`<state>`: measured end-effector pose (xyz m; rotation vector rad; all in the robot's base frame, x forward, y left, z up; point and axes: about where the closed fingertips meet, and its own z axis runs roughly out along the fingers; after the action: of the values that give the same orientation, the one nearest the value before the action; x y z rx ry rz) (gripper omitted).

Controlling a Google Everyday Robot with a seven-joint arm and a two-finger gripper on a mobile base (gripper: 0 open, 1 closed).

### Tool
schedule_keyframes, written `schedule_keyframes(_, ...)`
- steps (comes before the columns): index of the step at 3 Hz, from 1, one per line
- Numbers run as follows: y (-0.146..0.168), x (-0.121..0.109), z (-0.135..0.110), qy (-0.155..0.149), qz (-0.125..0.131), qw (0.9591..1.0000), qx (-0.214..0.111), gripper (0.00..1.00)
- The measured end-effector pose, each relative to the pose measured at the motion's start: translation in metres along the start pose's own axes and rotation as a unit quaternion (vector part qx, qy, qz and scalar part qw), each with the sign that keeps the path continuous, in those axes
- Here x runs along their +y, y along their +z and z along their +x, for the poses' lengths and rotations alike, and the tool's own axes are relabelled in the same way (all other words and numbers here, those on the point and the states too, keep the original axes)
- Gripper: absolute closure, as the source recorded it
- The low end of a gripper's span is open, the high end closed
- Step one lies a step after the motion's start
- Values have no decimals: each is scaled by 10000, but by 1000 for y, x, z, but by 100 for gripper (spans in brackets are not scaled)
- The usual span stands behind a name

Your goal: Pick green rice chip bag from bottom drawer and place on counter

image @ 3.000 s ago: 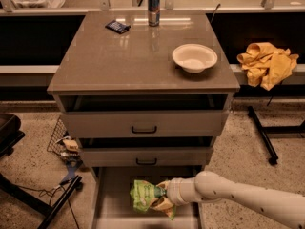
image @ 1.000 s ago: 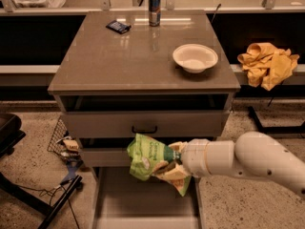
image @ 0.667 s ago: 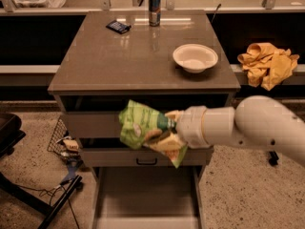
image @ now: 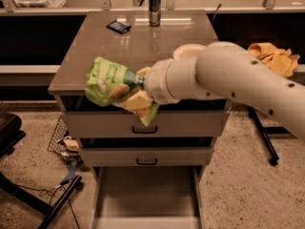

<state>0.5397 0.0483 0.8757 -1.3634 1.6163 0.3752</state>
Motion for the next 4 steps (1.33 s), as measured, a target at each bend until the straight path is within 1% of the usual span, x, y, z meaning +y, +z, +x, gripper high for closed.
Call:
schedule_keyframes(1,18,10,-17,-53,-178,9998,-55,100)
schedule_keyframes(2,18,10,-17,-55,-179,9998,-55,100)
schedule_keyframes(3,24,-13,-28,-16,-70,10000,-26,100)
schedule_keyframes(4,21,-83,-48,-11,344,9991,245,100)
